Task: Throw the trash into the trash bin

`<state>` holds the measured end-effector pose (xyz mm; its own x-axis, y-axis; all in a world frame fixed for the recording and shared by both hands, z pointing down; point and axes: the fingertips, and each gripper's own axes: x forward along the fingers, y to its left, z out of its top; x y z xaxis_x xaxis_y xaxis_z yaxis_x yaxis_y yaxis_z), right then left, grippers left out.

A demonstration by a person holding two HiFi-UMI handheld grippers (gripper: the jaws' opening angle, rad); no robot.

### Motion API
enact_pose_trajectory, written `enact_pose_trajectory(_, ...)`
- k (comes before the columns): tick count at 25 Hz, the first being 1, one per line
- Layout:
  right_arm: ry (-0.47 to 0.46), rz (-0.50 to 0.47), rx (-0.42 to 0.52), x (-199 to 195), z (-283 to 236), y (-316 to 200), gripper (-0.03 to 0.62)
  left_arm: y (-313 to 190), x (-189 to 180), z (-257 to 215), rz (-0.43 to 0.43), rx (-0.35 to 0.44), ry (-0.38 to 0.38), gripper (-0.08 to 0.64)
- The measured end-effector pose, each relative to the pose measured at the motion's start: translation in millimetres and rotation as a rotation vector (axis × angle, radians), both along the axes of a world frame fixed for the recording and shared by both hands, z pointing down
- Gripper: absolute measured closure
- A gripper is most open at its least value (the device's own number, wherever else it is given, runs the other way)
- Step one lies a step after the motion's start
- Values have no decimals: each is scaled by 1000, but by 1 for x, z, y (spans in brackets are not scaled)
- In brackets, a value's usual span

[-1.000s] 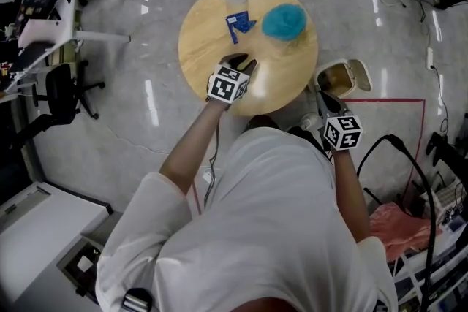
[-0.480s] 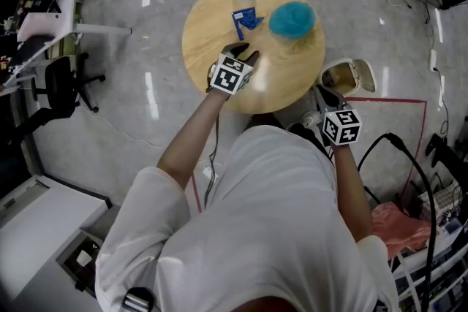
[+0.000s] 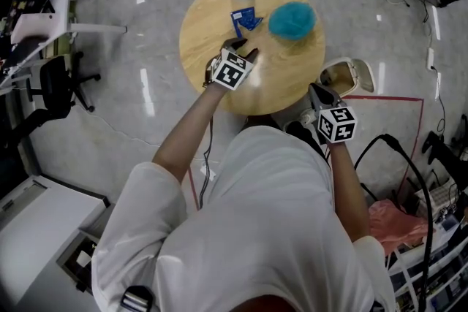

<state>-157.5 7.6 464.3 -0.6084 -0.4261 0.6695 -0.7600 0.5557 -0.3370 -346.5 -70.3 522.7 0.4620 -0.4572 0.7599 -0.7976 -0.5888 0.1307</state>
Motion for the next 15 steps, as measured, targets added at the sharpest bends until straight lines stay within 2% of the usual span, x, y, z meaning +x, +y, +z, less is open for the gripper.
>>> enact_pose_trajectory(15,6,-20,-34,-28,19,-25,592,-21,-5,37,135,-27,-107,346)
